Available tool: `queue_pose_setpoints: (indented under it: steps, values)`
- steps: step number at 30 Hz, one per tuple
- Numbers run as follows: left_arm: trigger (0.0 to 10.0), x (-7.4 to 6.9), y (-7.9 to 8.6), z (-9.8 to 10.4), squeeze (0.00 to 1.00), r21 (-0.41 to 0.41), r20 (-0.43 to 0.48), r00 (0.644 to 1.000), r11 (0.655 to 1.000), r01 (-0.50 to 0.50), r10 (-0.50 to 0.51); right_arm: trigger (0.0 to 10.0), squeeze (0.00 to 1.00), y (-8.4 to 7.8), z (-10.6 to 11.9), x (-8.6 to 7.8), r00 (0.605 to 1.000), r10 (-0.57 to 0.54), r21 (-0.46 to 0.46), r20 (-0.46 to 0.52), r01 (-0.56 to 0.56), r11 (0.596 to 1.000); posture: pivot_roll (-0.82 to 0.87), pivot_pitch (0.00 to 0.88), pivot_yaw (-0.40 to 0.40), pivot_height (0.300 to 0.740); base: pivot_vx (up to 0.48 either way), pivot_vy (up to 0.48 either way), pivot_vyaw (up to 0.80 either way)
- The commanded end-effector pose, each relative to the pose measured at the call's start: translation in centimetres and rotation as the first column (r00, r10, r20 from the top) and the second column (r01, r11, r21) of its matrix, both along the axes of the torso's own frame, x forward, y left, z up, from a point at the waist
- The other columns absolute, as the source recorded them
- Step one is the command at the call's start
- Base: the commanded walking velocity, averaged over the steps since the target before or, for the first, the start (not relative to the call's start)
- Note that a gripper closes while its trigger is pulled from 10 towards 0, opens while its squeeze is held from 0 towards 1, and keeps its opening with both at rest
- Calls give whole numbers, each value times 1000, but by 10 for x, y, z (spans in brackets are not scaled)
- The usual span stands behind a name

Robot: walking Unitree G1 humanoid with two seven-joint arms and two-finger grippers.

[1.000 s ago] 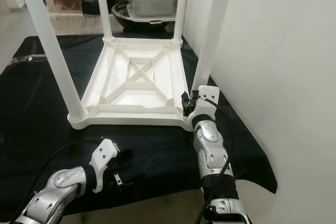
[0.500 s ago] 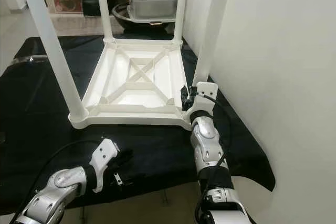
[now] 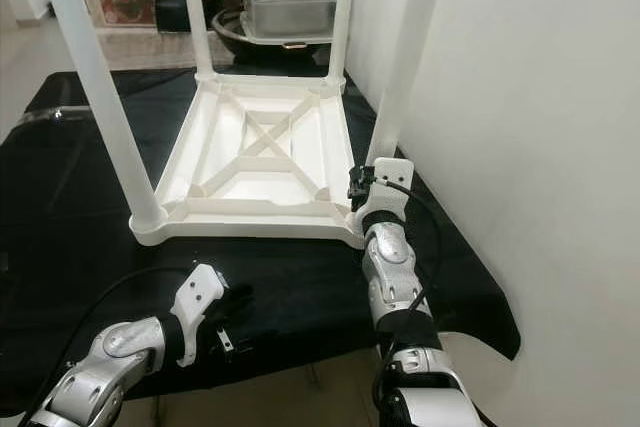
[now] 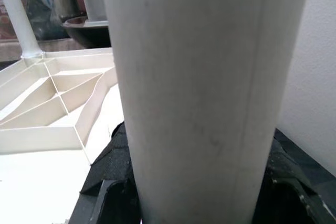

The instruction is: Building children table

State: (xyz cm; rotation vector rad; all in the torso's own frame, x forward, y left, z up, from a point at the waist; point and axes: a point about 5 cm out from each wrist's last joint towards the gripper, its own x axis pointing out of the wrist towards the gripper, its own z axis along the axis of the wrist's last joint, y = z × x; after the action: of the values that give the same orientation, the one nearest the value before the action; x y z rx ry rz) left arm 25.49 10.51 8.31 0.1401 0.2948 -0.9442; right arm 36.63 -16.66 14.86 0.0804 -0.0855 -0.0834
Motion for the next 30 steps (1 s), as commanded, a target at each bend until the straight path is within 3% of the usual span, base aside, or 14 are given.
queue_pose_setpoints:
  steps: [1,6,7,8,9,10,12,13,18,20,23,24,29,30]
  values:
    - [10000,-1,0,-5,0,14,-10,1000,1000,-1,1,0,0,3,-1,1,1000,-1,35,-2,1,999,108,0,-82,740,0,0,0]
    - [10000,-1,0,-5,0,16,-11,1000,1000,1,-1,0,0,11,1,1,1000,27,84,0,-27,996,107,0,-81,740,0,0,0]
    - [10000,0,0,-5,0,16,-10,1000,1000,0,0,0,0,13,-2,2,999,20,243,-48,-8,970,110,0,-84,740,0,0,0]
    - [10000,0,0,-5,0,16,-10,1000,1000,-1,1,0,0,14,-5,3,996,25,354,-82,6,935,110,0,-84,740,0,0,0]
    - [10000,1,0,-5,0,15,-8,1000,1000,-2,2,0,0,19,-8,5,990,56,520,-127,19,854,110,0,-82,740,0,0,0]
    - [10000,1,0,-5,0,15,-8,1000,1000,-2,2,0,0,19,-8,5,990,56,520,-127,19,854,110,0,-82,740,0,0,0]
    - [10000,1,0,-4,0,13,-8,1000,1000,-3,3,0,0,29,-9,6,981,134,697,-140,1,717,112,0,-83,740,0,0,0]
    - [10000,1,0,-4,0,13,-7,1000,1000,-3,3,0,0,36,-7,6,976,178,751,-127,-23,660,113,0,-83,740,0,0,0]
    - [10000,1,0,-4,0,11,-7,1000,1000,-2,2,0,0,59,8,2,941,337,853,-29,-153,499,114,0,-83,740,0,0,0]
    - [10000,1,0,-4,0,11,-7,1000,1000,-2,2,0,0,59,8,2,941,337,853,-29,-153,499,114,0,-83,740,0,0,0]
    - [10000,1,0,-4,0,10,-6,1000,1000,-3,3,0,0,66,11,-1,920,393,876,-2,-189,445,113,0,-84,740,0,0,0]
    - [10000,1,1,-4,0,6,-8,1000,1000,-6,6,0,0,76,0,-7,878,468,885,-98,-137,444,115,0,-86,740,0,0,0]
    - [10000,-1,2,-4,0,5,-12,1000,1000,-8,8,0,0,86,-14,-17,846,487,887,-219,-36,461,117,0,-88,740,0,0,0]
    - [10000,-2,2,-5,0,8,-14,1000,1000,-8,8,0,0,83,-21,-18,854,420,872,-308,77,484,115,0,-89,740,0,0,0]
